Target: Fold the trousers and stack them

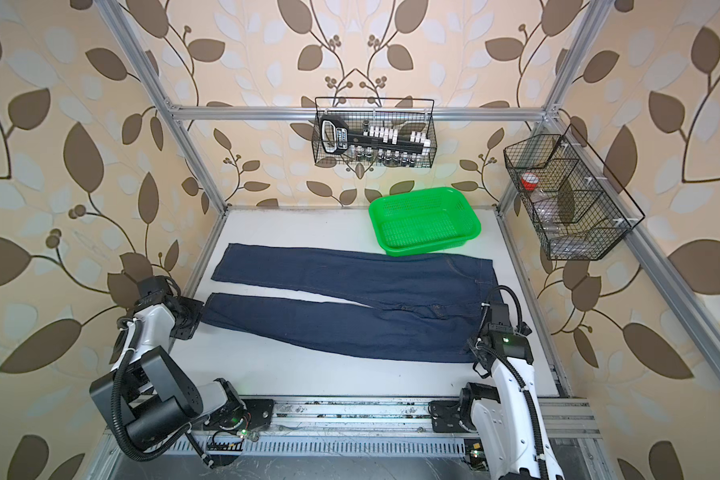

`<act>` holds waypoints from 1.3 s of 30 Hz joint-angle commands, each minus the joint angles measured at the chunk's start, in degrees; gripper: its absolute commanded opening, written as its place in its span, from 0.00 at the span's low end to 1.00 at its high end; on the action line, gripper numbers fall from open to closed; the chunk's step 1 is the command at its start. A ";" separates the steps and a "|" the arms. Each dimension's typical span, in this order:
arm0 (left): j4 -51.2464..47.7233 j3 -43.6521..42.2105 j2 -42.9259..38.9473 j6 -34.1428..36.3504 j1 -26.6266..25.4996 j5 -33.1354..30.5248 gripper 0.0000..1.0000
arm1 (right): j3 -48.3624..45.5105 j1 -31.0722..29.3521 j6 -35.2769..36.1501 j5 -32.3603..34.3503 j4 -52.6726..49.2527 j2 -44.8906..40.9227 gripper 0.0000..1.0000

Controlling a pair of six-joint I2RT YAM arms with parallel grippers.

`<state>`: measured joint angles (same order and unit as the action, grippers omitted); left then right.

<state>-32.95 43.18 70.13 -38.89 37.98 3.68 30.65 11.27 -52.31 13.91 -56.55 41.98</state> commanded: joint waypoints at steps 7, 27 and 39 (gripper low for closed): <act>-4.93 0.32 -4.17 -1.18 0.52 -5.24 0.10 | 7.29 0.29 -4.13 5.12 -8.65 0.08 0.41; 2.47 1.86 -2.35 -11.17 -19.89 10.84 0.65 | 5.69 2.07 17.69 -2.35 24.82 19.96 0.65; 5.49 -2.96 4.99 -8.51 -26.84 13.73 0.67 | -2.08 5.09 15.54 -5.70 29.48 27.13 0.65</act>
<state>-28.10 41.47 74.52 -48.45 11.57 15.73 30.24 14.96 -35.11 8.54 -26.44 68.03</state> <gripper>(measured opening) 0.667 0.653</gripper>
